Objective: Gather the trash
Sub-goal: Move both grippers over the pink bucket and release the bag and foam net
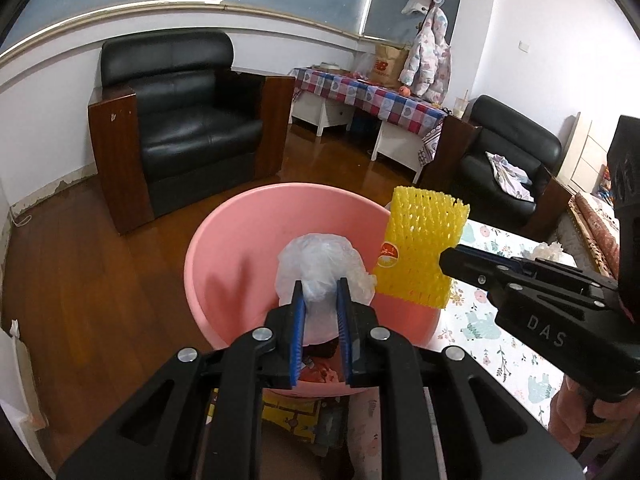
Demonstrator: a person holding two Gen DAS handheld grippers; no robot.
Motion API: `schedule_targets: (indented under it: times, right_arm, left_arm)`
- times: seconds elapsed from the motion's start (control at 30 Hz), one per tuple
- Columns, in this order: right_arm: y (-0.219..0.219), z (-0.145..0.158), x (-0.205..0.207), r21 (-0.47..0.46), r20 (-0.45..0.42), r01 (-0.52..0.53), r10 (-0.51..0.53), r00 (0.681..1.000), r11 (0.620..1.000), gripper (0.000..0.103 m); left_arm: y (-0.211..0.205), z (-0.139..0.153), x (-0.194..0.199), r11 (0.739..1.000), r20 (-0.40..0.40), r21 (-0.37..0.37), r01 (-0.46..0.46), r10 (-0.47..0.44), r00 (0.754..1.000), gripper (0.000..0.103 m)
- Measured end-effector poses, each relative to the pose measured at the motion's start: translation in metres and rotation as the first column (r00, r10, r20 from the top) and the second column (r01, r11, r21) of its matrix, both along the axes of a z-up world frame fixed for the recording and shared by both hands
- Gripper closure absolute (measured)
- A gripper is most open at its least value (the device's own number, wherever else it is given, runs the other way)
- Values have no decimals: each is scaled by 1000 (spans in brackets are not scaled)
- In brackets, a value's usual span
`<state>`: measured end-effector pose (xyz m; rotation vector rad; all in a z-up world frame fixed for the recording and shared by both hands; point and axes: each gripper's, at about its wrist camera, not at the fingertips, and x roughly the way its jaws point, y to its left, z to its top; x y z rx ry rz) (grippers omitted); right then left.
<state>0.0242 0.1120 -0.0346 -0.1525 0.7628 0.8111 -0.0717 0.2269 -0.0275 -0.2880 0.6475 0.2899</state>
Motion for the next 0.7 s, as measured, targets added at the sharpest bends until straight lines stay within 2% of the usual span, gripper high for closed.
schedule_targets:
  times: [0.07,0.13,0.2,0.3,0.4,0.7]
  right_arm:
    - [3,-2,2,2,-8,1,-1,1000,1000,96]
    - [4,-4,4,9,-17,-2,2,1000,1000,94]
    - [5,-6,6,8,-27,2,-2,1000,1000,82]
    - [5,-8,7,26,-36,3,-2,999,1000,72]
    - [2,-8,7,33,-29,1,0,1000,999,72]
    - [-15,-6,2,45,-17,22,-21,1000,999,72]
  left_arm:
    - [-1,0,1,1000,-2,5,-7,7,1000,89]
    - [0,-1,1,1000,-8,3,-8,8,1000,81]
    - [1,-2,0,1000,-8,-6,-18,18,1000,77]
    - [5,-4,-2,999,-8,-38,-34,34,999,70]
    - [9,-4,-3,997,-6,-59,-43,43,999,69]
    - [2,1,0,999,5,-46,-25,26,1000,69]
